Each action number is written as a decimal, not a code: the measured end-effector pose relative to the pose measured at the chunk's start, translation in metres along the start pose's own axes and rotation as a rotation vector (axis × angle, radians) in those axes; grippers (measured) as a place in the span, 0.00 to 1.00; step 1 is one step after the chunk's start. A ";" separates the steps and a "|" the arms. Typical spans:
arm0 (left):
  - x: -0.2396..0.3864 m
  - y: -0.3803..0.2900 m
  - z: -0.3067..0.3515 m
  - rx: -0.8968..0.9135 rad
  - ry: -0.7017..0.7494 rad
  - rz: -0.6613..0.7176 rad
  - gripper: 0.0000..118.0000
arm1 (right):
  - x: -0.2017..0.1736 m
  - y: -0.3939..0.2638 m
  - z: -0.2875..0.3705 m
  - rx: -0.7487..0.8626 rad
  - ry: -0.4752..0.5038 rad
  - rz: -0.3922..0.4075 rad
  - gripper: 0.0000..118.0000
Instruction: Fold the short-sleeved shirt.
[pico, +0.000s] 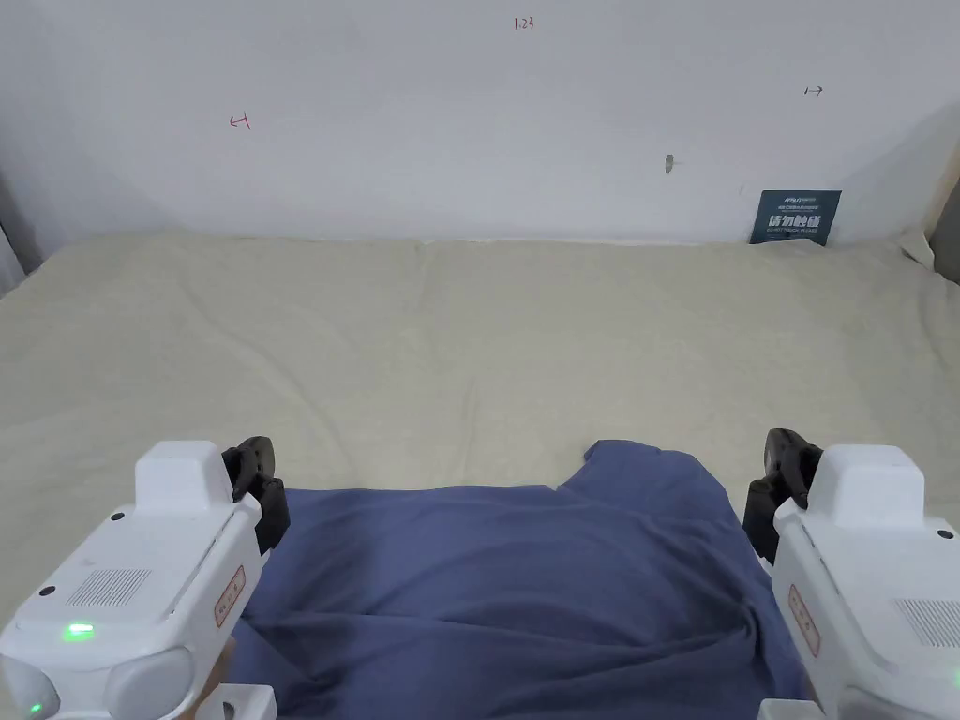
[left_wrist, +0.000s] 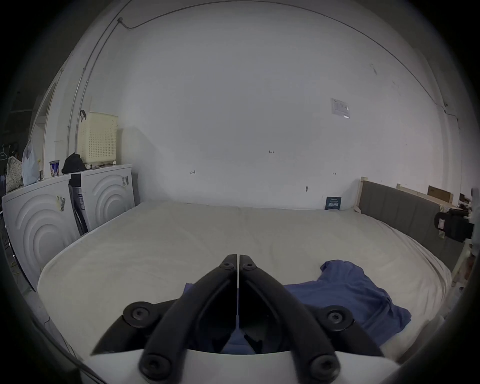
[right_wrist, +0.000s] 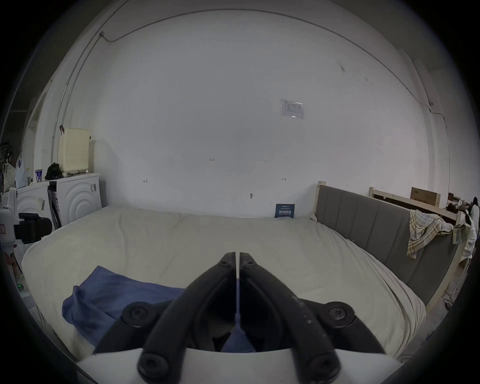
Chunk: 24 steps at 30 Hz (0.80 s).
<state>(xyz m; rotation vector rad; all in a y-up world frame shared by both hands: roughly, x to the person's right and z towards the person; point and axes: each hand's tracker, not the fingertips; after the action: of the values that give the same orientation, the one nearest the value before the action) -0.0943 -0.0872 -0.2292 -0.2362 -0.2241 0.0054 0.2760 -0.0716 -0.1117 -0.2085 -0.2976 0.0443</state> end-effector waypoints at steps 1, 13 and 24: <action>-0.001 0.000 -0.002 -0.019 -0.027 0.014 0.00 | 0.000 0.000 0.000 -0.002 0.000 0.002 0.01; -0.031 -0.006 -0.095 -0.266 -0.032 0.007 0.00 | 0.003 -0.004 -0.043 -0.058 0.007 0.011 0.01; -0.095 -0.040 -0.262 -0.680 0.032 0.106 0.89 | -0.002 -0.027 -0.111 -0.173 -0.016 0.013 0.01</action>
<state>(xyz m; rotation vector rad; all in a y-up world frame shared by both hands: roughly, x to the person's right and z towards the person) -0.1300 -0.1896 -0.4890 -0.9251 -0.1751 0.0306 0.3075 -0.1198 -0.2104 -0.3817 -0.3166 0.0331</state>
